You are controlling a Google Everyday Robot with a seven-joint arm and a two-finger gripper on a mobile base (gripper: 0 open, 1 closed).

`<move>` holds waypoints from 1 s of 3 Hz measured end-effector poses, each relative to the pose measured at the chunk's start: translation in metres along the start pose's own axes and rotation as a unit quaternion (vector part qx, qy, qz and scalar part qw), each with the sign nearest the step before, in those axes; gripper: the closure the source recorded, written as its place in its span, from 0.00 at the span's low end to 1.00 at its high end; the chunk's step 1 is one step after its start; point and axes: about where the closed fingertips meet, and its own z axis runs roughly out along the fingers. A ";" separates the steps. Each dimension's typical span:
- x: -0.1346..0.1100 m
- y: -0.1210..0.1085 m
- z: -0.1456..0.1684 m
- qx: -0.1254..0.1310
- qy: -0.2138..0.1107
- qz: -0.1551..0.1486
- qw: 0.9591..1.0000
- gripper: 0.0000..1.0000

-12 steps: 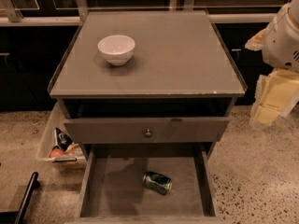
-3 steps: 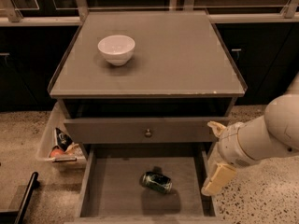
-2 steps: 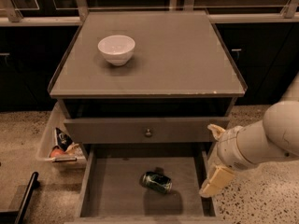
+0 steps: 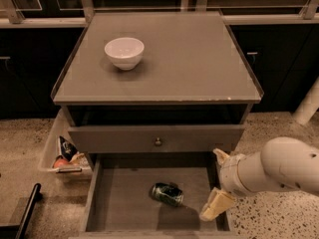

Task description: Pick green can from middle drawer and place on counter

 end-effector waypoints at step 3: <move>0.017 0.005 0.077 0.000 -0.002 -0.004 1.000 0.00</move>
Offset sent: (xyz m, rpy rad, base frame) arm 0.0110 0.0285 -0.0740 0.0552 0.0213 -0.0020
